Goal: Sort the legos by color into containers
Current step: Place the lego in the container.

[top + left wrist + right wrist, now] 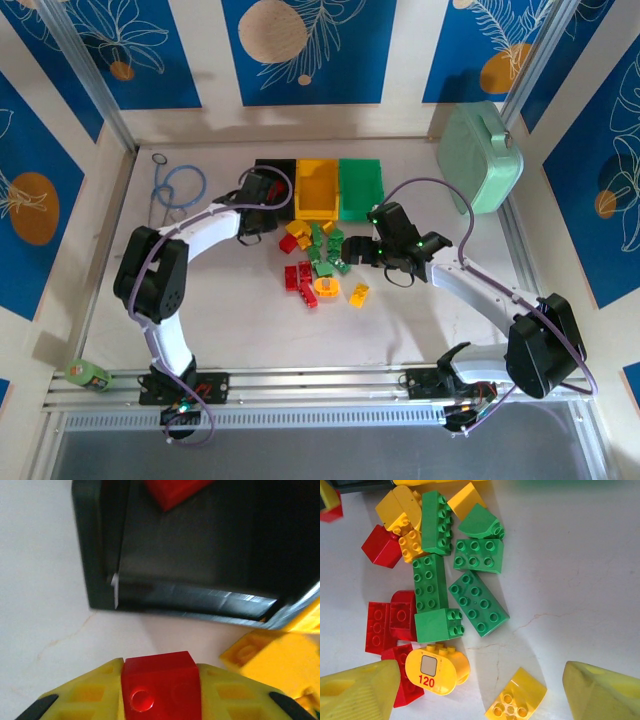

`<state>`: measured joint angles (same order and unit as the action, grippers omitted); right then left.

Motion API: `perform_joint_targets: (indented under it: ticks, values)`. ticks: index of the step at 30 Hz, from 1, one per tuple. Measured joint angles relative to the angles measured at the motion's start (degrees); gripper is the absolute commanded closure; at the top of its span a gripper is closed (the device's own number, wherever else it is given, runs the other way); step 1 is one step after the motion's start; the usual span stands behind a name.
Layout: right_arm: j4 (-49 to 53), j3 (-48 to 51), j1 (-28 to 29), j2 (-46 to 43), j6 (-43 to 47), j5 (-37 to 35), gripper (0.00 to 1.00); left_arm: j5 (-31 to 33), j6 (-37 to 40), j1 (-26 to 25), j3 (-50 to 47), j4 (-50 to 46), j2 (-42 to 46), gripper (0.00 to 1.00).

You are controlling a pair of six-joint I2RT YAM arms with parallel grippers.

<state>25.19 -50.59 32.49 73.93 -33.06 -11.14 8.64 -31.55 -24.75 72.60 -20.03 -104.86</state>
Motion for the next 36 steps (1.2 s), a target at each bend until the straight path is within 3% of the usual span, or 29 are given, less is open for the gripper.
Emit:
perform_joint_targets:
  ticks: [22,27,36]
  values:
    - [1.70,0.81,-1.03,-2.62,-0.02,-0.46,0.15,-0.87,3.85,2.08,21.42,-4.04,-14.16,0.68]
    - [1.73,0.90,-1.03,-2.64,-0.07,-0.44,0.15,-0.92,4.50,2.47,24.11,-5.38,-15.61,0.36]
    - [1.86,1.29,-1.01,-2.95,-0.44,-0.42,0.15,-2.40,4.92,2.40,17.75,-3.96,-11.50,0.34]
